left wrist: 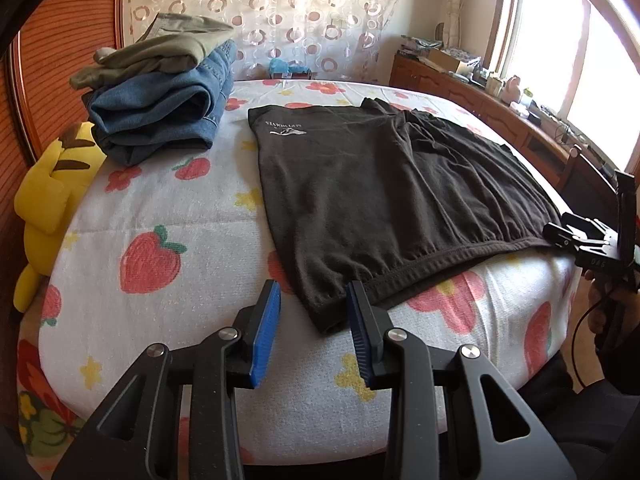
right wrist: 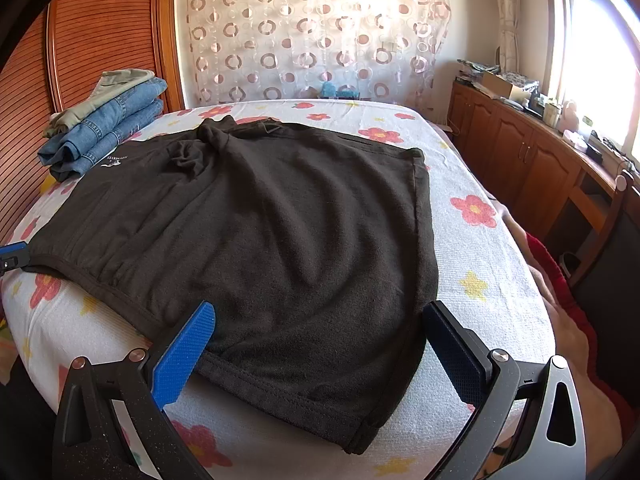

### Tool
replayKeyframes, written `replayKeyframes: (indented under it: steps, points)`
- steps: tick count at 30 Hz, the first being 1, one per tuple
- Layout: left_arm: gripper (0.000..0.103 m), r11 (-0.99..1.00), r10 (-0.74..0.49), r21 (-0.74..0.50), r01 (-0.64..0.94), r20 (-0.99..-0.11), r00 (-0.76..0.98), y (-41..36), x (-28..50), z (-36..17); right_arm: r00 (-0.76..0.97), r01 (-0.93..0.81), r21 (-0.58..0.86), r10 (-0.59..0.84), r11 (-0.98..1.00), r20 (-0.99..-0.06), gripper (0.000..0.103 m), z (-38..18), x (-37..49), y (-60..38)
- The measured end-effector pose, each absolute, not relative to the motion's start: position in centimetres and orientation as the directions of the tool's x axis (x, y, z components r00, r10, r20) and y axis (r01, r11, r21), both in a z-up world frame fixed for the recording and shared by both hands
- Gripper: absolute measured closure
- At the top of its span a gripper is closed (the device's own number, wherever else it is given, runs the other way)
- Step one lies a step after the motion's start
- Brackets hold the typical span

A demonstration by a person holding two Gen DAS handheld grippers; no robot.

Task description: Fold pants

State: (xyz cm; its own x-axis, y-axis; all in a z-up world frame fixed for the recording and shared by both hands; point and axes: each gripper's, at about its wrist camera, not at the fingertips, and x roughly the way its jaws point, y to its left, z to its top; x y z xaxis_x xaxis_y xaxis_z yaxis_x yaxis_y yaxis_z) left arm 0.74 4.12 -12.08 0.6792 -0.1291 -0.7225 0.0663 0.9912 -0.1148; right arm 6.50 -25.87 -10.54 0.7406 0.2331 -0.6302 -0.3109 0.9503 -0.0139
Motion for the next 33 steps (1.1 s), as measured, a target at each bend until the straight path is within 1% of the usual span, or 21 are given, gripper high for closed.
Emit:
replayKeyframes:
  steps: [1,2,3,5,7,15,19,22,33]
  points:
    - [0.074,0.991,-0.134,-0.114,0.073,-0.721,0.680,4.0,0.7,-12.1,0.741,-0.311,-0.014,0.233,0.950,-0.630,0.000,-10.6,6.9,-25.4]
    - [0.086,0.987,-0.156,-0.128,0.092,-0.718,0.678,3.9,0.6,-12.1,0.741,-0.311,-0.014,0.233,0.950,-0.630,0.000,-10.6,6.9,-25.4]
    - [0.088,0.985,-0.171,-0.142,0.099,-0.718,0.675,3.9,0.7,-12.0,0.741,-0.312,-0.013,0.234,0.950,-0.630,0.000,-10.6,7.1,-25.5]
    - [0.094,0.987,-0.157,-0.130,0.091,-0.717,0.680,3.7,0.7,-11.7,0.741,-0.312,-0.013,0.234,0.950,-0.629,0.000,-10.7,7.1,-25.5]
    - [0.096,0.986,-0.162,-0.135,0.094,-0.710,0.685,3.6,0.8,-11.4,0.741,-0.313,-0.014,0.234,0.950,-0.630,0.000,-10.6,7.1,-25.5]
    - [0.098,0.976,-0.217,-0.166,0.143,-0.656,0.723,3.0,1.6,-8.6,0.731,-0.316,-0.015,0.233,0.949,-0.642,0.000,-10.5,7.4,-25.5]
    - [0.098,0.964,-0.265,-0.175,0.200,-0.624,0.735,1.5,2.6,-6.9,0.719,-0.325,0.006,0.252,0.946,-0.647,0.000,-10.1,7.9,-25.7]
    - [0.098,0.958,-0.285,-0.158,0.239,-0.604,0.744,0.3,3.7,-5.6,0.727,-0.320,0.010,0.252,0.947,-0.639,0.000,-9.8,7.9,-25.7]
    - [0.098,0.938,-0.341,-0.158,0.310,-0.589,0.733,-2.0,6.8,-3.9,0.737,-0.326,0.016,0.265,0.945,-0.622,0.000,-10.0,7.4,-25.6]
